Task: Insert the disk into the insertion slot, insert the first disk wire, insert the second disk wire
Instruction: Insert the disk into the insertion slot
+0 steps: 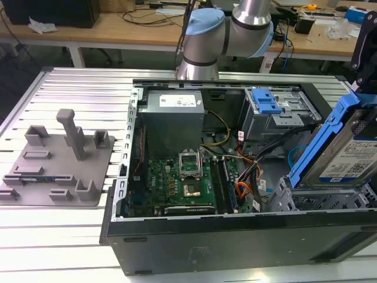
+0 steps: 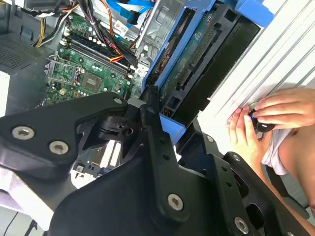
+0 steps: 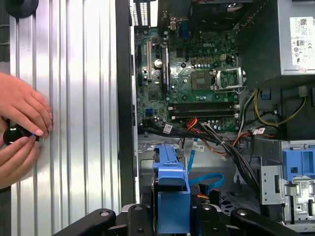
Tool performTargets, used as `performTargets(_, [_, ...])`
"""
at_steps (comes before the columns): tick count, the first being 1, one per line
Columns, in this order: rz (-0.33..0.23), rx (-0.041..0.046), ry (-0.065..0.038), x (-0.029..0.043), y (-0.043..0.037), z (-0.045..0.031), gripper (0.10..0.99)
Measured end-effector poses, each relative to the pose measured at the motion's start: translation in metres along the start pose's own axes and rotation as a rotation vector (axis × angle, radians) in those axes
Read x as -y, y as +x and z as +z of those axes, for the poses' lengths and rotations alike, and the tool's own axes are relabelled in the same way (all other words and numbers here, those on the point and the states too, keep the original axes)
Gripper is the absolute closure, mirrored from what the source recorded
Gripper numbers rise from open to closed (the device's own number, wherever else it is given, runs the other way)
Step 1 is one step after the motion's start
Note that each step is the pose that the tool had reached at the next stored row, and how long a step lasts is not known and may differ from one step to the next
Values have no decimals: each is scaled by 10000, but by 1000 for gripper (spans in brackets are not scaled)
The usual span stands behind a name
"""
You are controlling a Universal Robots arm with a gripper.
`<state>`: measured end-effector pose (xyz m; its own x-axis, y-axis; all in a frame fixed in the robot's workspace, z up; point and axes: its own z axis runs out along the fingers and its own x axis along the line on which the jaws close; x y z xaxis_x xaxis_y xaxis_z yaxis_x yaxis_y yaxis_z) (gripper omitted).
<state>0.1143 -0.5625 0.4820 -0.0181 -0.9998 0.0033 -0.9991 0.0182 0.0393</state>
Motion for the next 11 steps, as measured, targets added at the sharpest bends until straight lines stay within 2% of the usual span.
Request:
performTargets(1, [-2, 8, 0, 0, 1, -1, 722])
performTargets(5, [-22, 140, 6, -3, 14, 0, 722])
performTargets(6, [-51, 318, 17, -8, 30, 1, 722])
performTargets(7, [-66, 413, 30, -12, 36, 0, 722])
performTargets(9, [-84, 488, 54, -19, 40, 1, 722])
performTargets(11, [-100, 548, 132, -30, 46, 1, 722])
